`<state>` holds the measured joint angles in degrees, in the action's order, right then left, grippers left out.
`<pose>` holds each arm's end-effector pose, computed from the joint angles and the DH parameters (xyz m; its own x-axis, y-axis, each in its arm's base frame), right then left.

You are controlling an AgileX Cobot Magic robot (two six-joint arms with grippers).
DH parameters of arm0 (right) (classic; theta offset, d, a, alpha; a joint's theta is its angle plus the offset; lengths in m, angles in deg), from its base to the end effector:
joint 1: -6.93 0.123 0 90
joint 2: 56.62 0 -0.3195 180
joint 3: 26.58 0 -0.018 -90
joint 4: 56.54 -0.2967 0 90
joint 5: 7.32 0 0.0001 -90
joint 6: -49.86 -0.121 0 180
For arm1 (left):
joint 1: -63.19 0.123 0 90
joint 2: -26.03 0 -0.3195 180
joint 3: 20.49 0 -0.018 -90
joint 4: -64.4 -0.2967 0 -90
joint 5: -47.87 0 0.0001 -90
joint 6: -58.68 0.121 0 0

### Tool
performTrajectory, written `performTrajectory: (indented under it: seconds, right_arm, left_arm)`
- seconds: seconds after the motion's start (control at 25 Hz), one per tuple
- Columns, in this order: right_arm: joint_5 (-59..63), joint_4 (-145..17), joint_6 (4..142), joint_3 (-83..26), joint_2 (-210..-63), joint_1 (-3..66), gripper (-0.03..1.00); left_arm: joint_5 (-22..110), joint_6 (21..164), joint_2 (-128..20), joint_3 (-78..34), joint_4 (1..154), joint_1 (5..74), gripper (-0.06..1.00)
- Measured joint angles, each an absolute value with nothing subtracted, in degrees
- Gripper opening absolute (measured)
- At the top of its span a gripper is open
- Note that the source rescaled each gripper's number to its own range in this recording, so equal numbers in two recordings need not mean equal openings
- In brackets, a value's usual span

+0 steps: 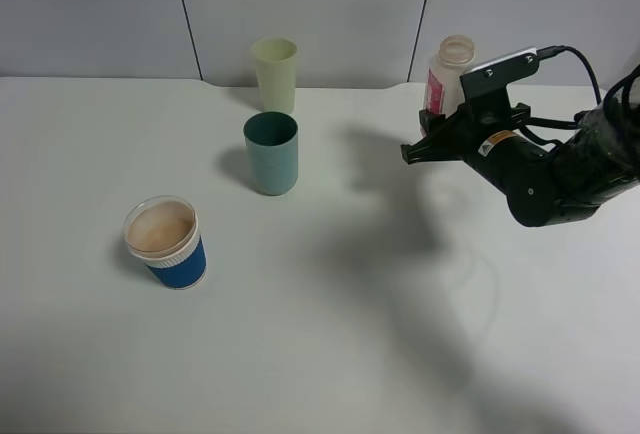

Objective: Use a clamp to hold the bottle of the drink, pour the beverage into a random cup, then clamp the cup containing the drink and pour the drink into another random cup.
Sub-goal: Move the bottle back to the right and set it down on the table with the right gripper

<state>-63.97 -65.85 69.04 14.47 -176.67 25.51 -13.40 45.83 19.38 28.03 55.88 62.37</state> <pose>0.3739 0.1085 0.0940 -0.1884 -0.3167 -0.9296 -0.2448 0.9318 -0.2679 0.0238 0.0154 0.2912 -0.4204 -0.1445 -0.8958 -0.1682 0.9825 -0.0796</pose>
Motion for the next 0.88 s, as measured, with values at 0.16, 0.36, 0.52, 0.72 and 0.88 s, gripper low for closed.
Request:
performTrajectory:
  seconds: [0.16,0.36,0.52,0.72,0.88]
  right_arm:
    - [-65.9,-66.1,67.1,14.5,-178.7,25.5,0.00]
    - [-69.0,-67.9,65.5,14.5,-180.7,25.5,0.00]
    - [-71.3,-68.1,63.0,14.4,-182.2,25.5,0.00]
    - [-73.2,-68.5,56.1,14.4,-184.9,25.5,0.00]
    - [-73.2,-69.0,55.5,14.4,-185.1,25.5,0.00]
  left_arm:
    - [-13.4,45.8,19.4,28.0,55.9,62.4,0.88]
    - [-13.4,45.8,19.4,28.0,55.9,62.4,0.88]
    - [-13.4,45.8,19.4,28.0,55.9,62.4,0.88]
    - [-13.4,45.8,19.4,28.0,55.9,62.4,0.88]
    - [-13.4,45.8,19.4,28.0,55.9,62.4,0.88]
